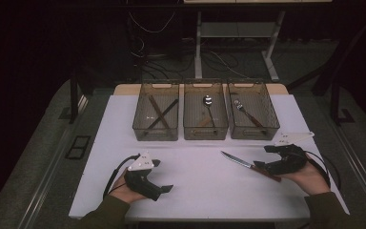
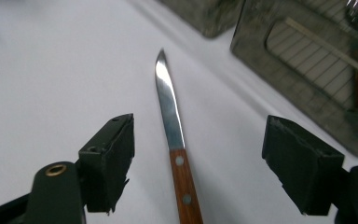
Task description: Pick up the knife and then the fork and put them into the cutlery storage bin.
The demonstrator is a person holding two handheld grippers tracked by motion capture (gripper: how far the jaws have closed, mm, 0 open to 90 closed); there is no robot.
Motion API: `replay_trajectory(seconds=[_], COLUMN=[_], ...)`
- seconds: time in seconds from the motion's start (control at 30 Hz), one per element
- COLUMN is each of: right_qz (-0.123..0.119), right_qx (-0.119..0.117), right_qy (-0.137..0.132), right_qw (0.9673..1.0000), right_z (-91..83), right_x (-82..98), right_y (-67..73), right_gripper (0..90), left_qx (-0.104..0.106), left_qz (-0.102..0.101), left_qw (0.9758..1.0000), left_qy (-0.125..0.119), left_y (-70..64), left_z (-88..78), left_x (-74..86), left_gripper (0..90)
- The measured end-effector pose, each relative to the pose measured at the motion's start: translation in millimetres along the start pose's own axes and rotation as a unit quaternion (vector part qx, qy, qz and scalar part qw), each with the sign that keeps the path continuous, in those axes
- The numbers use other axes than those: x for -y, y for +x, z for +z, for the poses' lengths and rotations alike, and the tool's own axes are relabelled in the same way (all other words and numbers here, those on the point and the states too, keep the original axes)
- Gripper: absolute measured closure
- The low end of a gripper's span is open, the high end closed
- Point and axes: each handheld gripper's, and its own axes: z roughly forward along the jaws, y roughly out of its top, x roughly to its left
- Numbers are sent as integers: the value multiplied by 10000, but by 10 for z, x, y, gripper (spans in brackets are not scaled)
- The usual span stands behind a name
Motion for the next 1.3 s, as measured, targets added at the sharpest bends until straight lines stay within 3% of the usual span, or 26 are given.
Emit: replay_trajectory(seconds=[0.2,0.47,0.73,0.97,1.13,1.23,1.3], right_qz=[-148,-416,-796,-947,-1007,-1140,-1095], right_qx=[-103,-238,-230,-203,-320,-315,-346], right_qy=[645,1402,1997,2369,2563,2700,2839], right_qw=[9978,9890,9764,9667,9608,9556,9519], right_z=[44,158,330,442,499,544,579], right_x=[-58,-180,-241,-287,-330,-351,-363], right_y=[22,60,60,44,50,49,80], right_gripper=[302,395,506,611,670,691,700], left_qx=[6,1,-1,4,12,14,17], left_qz=[-3,-7,-11,-18,-13,-18,-15], left_qw=[10000,10000,10000,10000,10000,10000,10000], left_qy=[11,18,21,18,19,20,16], left_y=[-3,0,0,1,0,-1,-2], left_z=[2,7,9,13,11,16,16], left_x=[0,2,3,4,4,4,4], left_gripper=[4,4,4,4,4,5,5])
